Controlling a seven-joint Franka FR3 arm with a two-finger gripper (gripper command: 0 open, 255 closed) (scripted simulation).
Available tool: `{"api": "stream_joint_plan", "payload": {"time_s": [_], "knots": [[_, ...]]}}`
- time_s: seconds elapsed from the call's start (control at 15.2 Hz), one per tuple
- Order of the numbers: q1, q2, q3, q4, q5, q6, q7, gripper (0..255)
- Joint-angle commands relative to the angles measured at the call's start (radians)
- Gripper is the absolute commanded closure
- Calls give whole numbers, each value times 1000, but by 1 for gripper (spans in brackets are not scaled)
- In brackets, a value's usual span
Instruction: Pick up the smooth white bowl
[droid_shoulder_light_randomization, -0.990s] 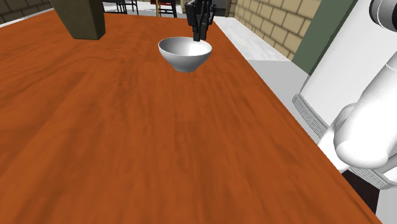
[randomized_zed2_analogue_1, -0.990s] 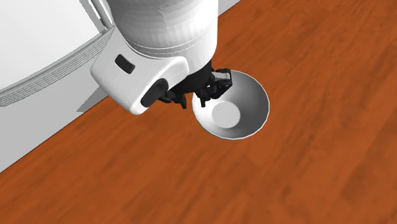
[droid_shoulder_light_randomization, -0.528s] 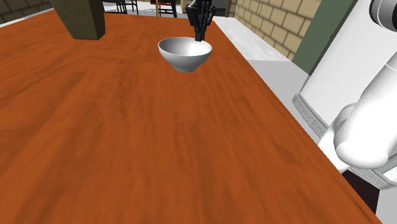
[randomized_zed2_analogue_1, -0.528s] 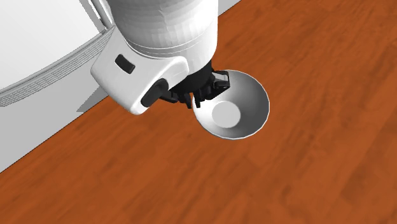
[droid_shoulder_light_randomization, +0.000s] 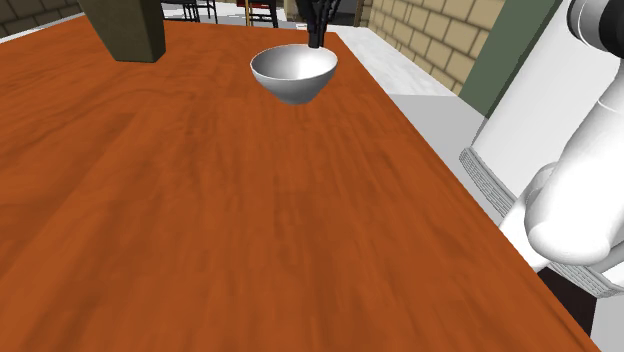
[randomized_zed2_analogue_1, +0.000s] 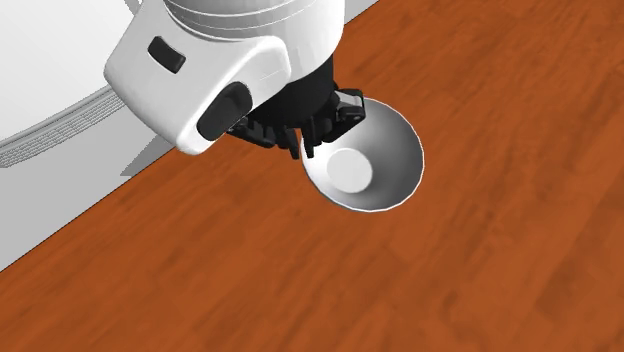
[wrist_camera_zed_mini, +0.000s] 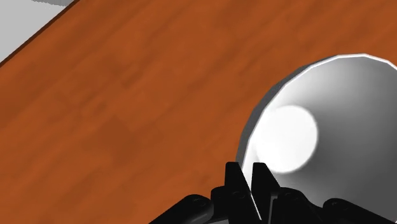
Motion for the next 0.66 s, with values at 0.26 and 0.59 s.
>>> {"api": "stream_joint_plan", "payload": {"time_s": [0.26,0.59], "knots": [[11,68,6,178,-12,-110,19,255],[21,119,9,300,-21,-181,31,255]]}}
